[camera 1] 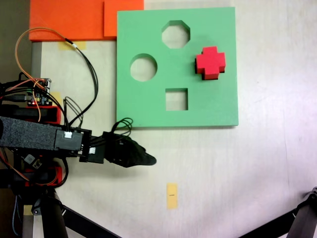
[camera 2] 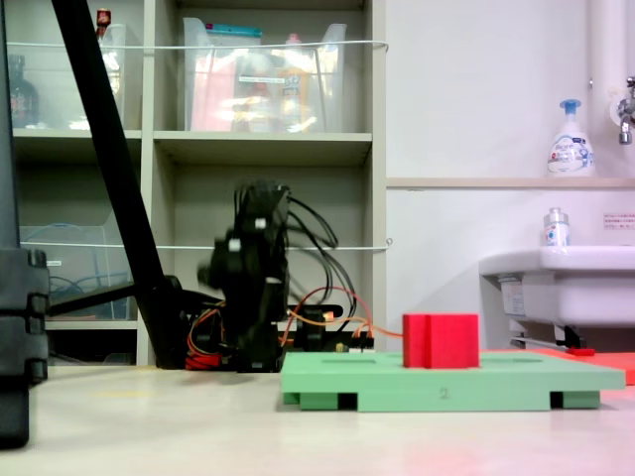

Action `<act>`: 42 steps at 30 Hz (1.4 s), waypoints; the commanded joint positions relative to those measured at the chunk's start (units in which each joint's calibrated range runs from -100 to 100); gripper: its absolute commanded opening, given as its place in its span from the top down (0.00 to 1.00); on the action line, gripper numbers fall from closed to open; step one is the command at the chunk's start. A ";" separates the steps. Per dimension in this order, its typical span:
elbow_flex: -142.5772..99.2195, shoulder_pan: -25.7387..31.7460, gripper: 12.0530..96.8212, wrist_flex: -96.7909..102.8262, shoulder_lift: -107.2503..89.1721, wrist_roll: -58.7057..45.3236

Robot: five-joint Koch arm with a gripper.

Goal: Put the cross columnar block into the corresponding hole

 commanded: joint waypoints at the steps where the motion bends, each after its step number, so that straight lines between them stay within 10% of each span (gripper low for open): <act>1: -5.76 0.29 0.50 14.87 -0.82 -1.22; 21: -18.42 1.07 0.64 2.73 -0.82 -5.03; 42: -18.42 1.37 0.53 3.60 -0.82 -14.75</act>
